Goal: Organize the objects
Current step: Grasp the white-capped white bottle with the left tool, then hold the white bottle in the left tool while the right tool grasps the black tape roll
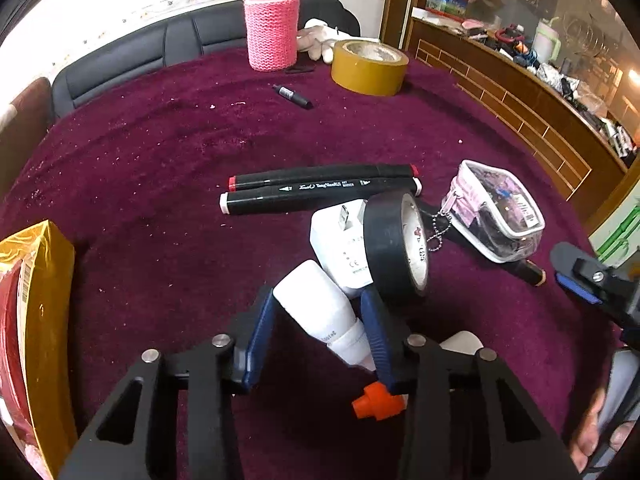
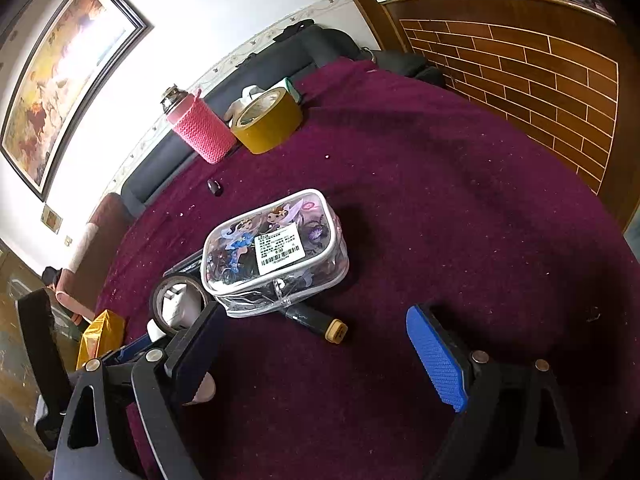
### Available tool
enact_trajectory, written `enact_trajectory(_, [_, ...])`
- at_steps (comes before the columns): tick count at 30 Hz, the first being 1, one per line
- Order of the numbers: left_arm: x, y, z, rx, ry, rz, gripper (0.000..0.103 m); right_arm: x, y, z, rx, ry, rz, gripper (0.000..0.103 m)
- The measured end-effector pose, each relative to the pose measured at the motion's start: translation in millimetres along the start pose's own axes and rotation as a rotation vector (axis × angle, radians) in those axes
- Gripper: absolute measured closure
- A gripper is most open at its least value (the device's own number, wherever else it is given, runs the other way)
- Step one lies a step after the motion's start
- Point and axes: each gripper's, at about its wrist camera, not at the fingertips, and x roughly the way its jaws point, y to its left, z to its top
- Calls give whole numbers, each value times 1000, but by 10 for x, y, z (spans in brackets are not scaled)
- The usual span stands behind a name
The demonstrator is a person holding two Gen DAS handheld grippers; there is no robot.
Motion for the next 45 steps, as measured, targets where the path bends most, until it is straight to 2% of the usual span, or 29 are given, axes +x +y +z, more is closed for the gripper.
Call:
enact_trajectory(2, [-114,36,-7,0,-26,1,71,18,22,-9,-15,3,-10,9])
enact_trajectory(3, [-170,45,-19,7,-38,-1,77,26,30,-14,-21,5,-13,9])
enact_trajectory(4, [-220,47,-29,17,-45,0,78,35,40,-19,-27,6,-17,9])
enact_trajectory(10, [-482,70,-241,54,-50,-15,78,67,76,-51,-55,10,-45,9])
enact_trajectory(17, [-248,103,-402,40,31,15,78,85,127,-70,-85,4,-76,9])
enact_trajectory(21, [-210,-5,-471,77,-3,72,78,76,113,-79,-86,1,-74,8])
enact_trajectory(25, [-371,65,-533,46,-30,8,78,73,113,-87,-88,-3,-76,8])
enact_trajectory(29, [-806,245,-631,-32,-96,-73,78,19,127,-72,-85,-25,-66,8])
enact_trajectory(32, [-1134,344,-746,-63,-148,-116,78,-182,277,-81,-97,-56,-3,8])
enact_trajectory(35, [-1359,455,-877,-95,-182,-162,78,-284,731,-126,-241,-42,58,8])
enact_trajectory(38, [-1524,557,-1022,-115,-209,-173,78,-121,1217,-197,-416,9,43,9])
enact_trajectory(39, [-1593,602,-1084,-122,-219,-171,78,-16,1355,-218,-470,27,16,10])
enact_trajectory(40, [-1653,660,-1139,-130,-229,-167,78,63,1434,-240,-502,35,-11,16])
enact_trajectory(42, [-1732,784,-1230,-146,-237,-159,78,251,1553,-257,-548,59,-63,31])
enact_trajectory(44, [-1812,937,-1337,-171,-239,-155,78,431,1616,-280,-562,95,-90,50])
enact_trajectory(45, [-1839,995,-1373,-181,-242,-151,78,500,1621,-289,-565,107,-103,54])
